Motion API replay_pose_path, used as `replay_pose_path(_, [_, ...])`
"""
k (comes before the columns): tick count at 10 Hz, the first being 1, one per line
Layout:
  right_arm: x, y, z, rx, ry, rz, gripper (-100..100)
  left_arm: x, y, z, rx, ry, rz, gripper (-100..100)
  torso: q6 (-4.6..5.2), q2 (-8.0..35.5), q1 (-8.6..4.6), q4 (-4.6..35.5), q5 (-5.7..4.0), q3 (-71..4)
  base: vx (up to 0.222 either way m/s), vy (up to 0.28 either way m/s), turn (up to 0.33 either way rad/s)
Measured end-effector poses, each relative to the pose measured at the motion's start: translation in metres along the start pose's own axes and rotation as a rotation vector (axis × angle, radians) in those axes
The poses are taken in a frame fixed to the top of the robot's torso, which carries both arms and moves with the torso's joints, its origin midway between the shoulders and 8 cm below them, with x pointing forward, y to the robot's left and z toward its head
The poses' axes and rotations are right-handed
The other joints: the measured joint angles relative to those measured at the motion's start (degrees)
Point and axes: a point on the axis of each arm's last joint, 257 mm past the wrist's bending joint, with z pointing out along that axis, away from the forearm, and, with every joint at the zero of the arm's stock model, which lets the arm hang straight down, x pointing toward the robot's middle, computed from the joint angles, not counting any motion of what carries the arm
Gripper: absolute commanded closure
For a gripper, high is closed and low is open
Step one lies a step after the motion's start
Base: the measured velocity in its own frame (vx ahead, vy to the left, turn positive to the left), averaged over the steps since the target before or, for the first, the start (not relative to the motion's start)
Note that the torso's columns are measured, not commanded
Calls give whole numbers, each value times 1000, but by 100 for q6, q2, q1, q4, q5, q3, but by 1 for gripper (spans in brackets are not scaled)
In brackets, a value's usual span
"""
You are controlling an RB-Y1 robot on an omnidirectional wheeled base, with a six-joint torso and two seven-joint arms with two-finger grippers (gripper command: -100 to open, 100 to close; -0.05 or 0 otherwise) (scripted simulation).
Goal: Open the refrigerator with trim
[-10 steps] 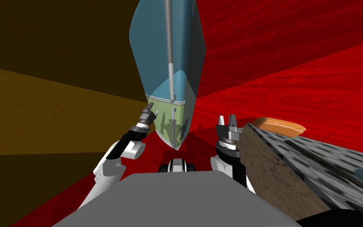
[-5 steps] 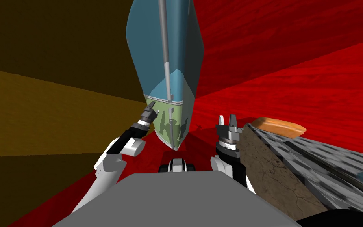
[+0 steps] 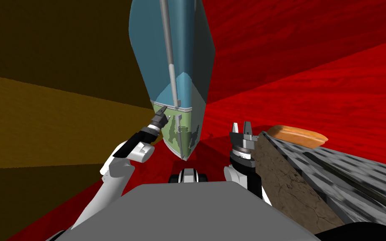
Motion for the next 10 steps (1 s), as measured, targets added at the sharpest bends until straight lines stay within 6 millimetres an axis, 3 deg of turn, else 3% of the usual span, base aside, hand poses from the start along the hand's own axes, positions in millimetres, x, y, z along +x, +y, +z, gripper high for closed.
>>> replay_pose_path(10, [0,0,0,0,0,0,0,-6,6,19,-139,24,66,-100,0,-1,-3,-1,-2,-1,29,-61,5])
